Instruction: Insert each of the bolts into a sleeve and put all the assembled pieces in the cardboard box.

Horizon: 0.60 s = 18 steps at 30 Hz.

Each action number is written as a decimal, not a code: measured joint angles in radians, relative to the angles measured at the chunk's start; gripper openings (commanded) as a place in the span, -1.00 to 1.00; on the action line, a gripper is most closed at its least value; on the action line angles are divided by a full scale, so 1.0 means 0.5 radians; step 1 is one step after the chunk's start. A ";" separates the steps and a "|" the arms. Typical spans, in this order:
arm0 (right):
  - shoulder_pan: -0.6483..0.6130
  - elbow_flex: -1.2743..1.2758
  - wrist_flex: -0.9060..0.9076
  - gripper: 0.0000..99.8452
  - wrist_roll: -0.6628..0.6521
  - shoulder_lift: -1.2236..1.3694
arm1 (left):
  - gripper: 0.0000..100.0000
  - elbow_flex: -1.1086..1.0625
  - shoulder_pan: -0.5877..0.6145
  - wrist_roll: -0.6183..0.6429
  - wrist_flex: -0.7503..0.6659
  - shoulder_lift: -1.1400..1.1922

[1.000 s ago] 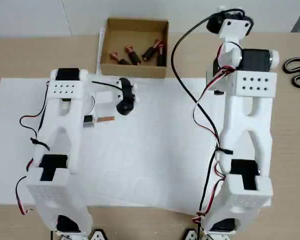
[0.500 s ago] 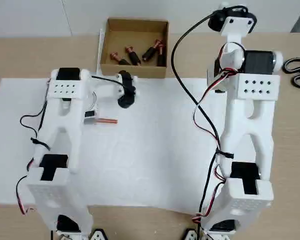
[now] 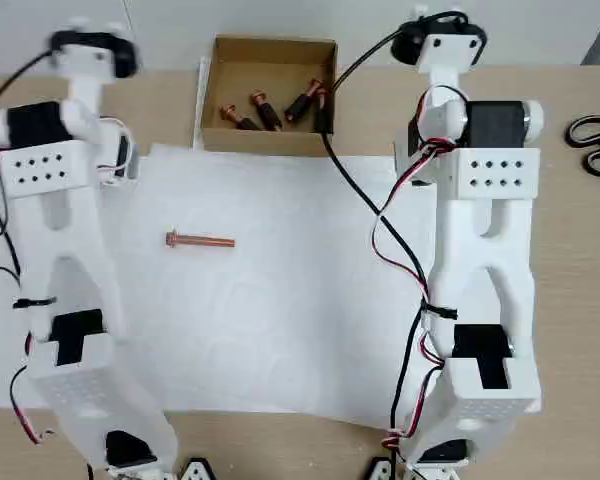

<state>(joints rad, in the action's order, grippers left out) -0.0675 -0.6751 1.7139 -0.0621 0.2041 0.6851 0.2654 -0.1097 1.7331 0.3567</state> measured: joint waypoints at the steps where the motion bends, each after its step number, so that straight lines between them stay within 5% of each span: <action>1: 0.003 0.000 0.000 -0.99 0.000 0.000 | -0.76 -0.031 0.003 0.138 0.000 -0.003; 5: 0.009 0.000 0.000 -0.99 0.000 0.000 | -0.76 -0.313 -0.028 0.681 0.000 -0.181; 12: 0.000 0.049 0.000 -0.99 0.000 0.000 | -0.75 -1.059 -0.371 0.918 -0.074 -0.595; 18: -0.055 0.101 0.000 -0.99 0.000 0.000 | -0.75 -1.433 -0.411 1.482 -0.408 -0.537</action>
<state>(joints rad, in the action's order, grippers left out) -0.0951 -0.6245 1.7139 -0.0621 0.2041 -0.0315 0.0598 0.6314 1.5290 0.0882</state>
